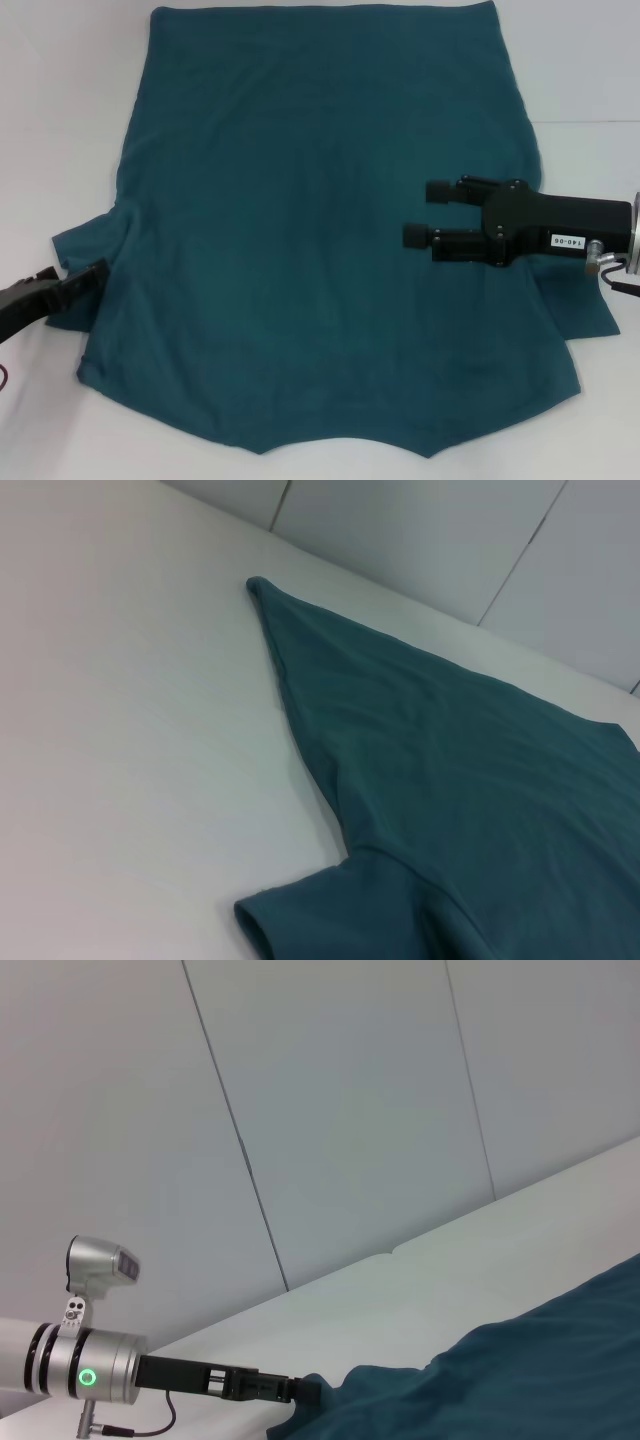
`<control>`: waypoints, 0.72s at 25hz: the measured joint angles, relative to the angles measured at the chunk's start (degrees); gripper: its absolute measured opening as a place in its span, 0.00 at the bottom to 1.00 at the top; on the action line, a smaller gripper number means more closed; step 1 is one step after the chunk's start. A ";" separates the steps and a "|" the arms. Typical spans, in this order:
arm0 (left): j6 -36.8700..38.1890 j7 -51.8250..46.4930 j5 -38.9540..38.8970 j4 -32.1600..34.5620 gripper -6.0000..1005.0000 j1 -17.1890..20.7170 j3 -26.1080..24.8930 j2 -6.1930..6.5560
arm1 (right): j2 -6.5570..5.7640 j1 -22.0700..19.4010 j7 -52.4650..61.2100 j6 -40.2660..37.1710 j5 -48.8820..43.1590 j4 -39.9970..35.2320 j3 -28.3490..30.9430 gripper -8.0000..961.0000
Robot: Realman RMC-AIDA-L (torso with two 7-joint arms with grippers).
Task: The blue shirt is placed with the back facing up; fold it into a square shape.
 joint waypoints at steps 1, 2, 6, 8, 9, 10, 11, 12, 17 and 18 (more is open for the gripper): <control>0.00 0.00 0.01 -0.05 0.90 0.00 0.02 0.00 | 0.00 0.03 0.00 0.00 0.00 -0.03 0.01 0.94; 0.00 -0.01 0.05 -0.07 0.90 0.00 0.02 0.00 | 0.00 0.05 0.00 0.00 0.00 -0.06 0.00 0.94; 0.07 -0.01 0.12 -0.10 0.90 0.00 0.14 0.00 | 0.00 0.08 0.00 0.25 0.00 -0.09 0.00 0.94; 0.26 -0.01 0.76 -0.03 0.90 0.00 0.45 0.00 | 0.00 0.08 0.00 0.31 0.00 -0.10 0.00 0.94; 0.26 -0.01 0.76 -0.03 0.90 0.00 0.45 0.00 | 0.00 0.08 0.00 0.34 0.00 -0.10 0.00 0.94; 0.30 -0.01 1.21 0.04 0.90 -0.01 0.49 0.00 | 0.00 0.08 0.00 0.36 0.00 -0.11 0.00 0.94; 0.31 -0.01 1.58 0.12 0.90 -0.05 0.50 0.00 | 0.00 0.08 0.00 0.39 0.02 -0.11 0.00 0.94; 0.32 -0.01 1.90 0.20 0.88 -0.10 0.50 0.00 | 0.00 0.07 0.00 0.42 0.06 -0.11 0.00 0.94; 0.45 -0.38 1.96 0.72 0.78 -0.16 0.46 0.01 | 0.00 0.07 0.00 0.44 0.38 -0.11 0.00 0.94; 0.45 -0.48 1.96 0.81 0.74 -0.17 0.42 0.03 | 0.00 0.06 0.00 0.44 0.50 -0.11 0.00 0.94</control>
